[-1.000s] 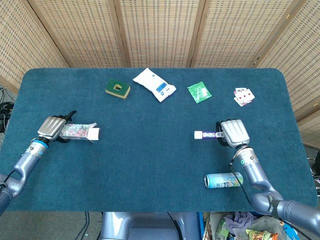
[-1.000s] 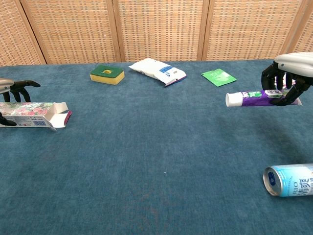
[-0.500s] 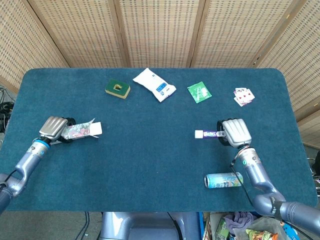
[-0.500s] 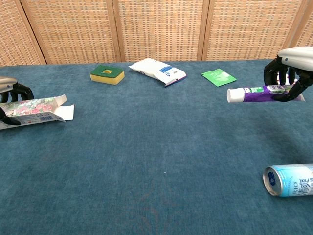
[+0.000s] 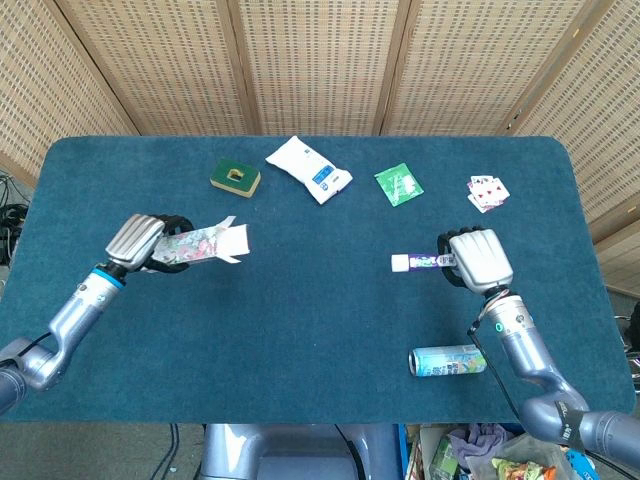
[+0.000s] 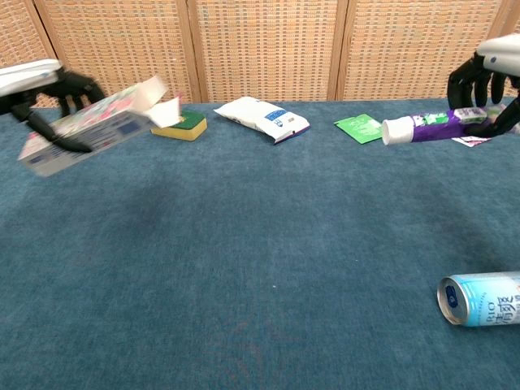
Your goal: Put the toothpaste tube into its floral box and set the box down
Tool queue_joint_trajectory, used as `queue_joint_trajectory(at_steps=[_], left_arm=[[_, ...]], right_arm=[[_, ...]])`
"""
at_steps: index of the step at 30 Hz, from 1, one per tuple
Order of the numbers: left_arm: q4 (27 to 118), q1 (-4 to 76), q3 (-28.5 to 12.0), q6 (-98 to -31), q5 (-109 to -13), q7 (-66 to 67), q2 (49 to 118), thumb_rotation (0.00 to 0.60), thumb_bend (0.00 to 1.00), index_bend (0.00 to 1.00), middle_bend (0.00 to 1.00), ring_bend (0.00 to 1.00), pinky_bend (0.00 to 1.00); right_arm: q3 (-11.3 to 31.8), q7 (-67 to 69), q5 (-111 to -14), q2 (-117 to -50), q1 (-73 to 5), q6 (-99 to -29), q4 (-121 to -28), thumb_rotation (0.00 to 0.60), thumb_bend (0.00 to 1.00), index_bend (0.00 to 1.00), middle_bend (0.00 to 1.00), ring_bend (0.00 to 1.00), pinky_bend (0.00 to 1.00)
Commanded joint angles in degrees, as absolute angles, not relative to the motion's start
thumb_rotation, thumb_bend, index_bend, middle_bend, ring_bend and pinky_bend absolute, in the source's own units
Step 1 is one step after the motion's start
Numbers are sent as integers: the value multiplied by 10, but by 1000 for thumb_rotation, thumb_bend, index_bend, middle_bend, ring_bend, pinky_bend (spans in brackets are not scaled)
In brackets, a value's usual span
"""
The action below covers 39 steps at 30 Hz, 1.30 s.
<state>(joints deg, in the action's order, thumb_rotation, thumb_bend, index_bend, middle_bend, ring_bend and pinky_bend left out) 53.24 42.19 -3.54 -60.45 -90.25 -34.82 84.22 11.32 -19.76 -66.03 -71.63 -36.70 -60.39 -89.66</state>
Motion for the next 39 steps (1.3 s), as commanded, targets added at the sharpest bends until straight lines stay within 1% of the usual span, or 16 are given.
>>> queue_joint_trajectory(at_steps=[1, 7, 11, 18, 24, 31, 39], left_arm=[[580, 464, -61, -580, -894, -337, 839, 600, 235, 478, 478, 478, 524], [578, 524, -80, -533, -896, -279, 864, 600, 234, 480, 478, 478, 521], [552, 570, -76, -497, -915, -239, 869, 600, 234, 481, 478, 478, 514], [534, 620, -76, -450, -921, -234, 873, 600, 235, 483, 478, 478, 500], [518, 650, -77, -434, -924, -238, 885, 600, 235, 483, 478, 478, 496], [503, 675, -65, -428, -936, -229, 912, 600, 235, 483, 478, 478, 496], [508, 691, -66, -424, -922, -205, 941, 600, 234, 483, 478, 478, 496]], right_arm=[[116, -210, -664, -702, -364, -615, -915, 600, 571, 585, 616, 468, 428], [118, -222, -658, -679, -357, -625, -941, 600, 572, 586, 617, 469, 428], [115, -219, -654, -675, -351, -630, -943, 600, 571, 591, 622, 474, 428], [113, -212, -649, -680, -343, -635, -941, 600, 571, 592, 622, 475, 428], [110, -207, -651, -683, -335, -646, -948, 600, 571, 593, 625, 476, 428], [109, -208, -656, -669, -324, -661, -968, 600, 572, 595, 627, 479, 428], [116, -251, -634, -652, -322, -675, -1011, 600, 584, 597, 628, 483, 428]])
